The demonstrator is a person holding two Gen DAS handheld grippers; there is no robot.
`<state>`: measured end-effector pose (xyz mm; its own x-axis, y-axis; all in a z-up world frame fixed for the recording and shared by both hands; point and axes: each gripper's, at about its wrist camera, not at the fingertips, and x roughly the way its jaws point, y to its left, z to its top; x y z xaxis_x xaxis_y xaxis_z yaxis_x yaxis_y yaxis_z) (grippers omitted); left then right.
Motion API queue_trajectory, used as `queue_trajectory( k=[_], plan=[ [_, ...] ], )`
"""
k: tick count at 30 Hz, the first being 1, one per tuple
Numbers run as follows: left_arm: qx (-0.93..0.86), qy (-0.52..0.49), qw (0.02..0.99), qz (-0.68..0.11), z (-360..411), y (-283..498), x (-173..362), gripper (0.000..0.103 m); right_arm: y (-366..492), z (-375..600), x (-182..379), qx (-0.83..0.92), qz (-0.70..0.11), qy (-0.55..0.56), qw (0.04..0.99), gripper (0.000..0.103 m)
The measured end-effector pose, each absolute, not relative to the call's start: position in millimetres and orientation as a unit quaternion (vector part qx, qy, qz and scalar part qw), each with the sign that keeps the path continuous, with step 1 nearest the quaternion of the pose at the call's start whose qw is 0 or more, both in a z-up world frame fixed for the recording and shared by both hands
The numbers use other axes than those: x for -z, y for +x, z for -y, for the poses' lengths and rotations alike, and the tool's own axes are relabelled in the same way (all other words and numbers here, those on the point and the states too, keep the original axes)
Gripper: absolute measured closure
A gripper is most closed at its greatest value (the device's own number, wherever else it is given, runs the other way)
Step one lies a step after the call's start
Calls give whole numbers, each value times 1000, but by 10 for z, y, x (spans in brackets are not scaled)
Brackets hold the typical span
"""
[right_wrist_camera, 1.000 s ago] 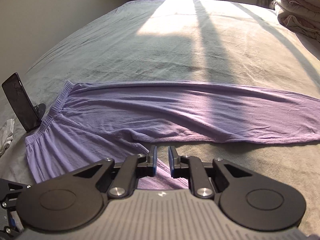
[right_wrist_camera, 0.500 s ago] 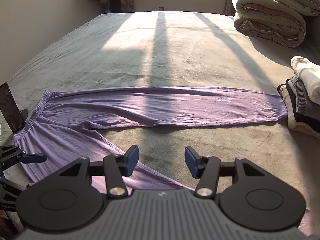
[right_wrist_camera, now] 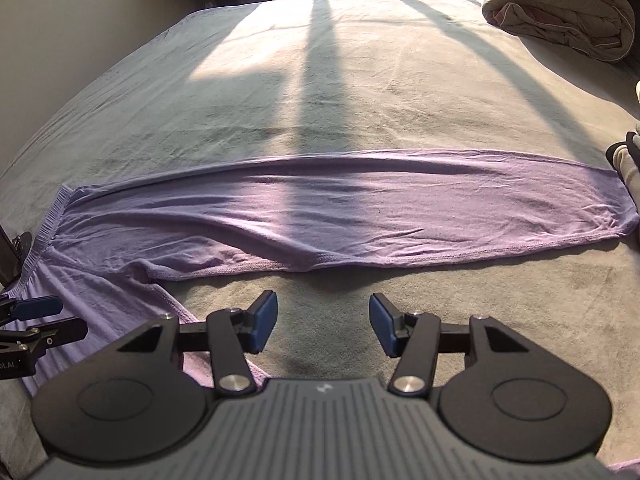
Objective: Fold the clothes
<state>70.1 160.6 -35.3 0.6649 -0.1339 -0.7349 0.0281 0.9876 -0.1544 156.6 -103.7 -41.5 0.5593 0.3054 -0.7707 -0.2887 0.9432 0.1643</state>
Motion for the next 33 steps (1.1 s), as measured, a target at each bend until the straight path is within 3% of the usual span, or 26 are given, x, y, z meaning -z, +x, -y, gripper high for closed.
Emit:
queue_trajectory(
  k=[33],
  plan=[
    [9,-44,920,-389,-1730,789,348,35,1663,1039,529,-207,-449,12,869,44]
  ],
)
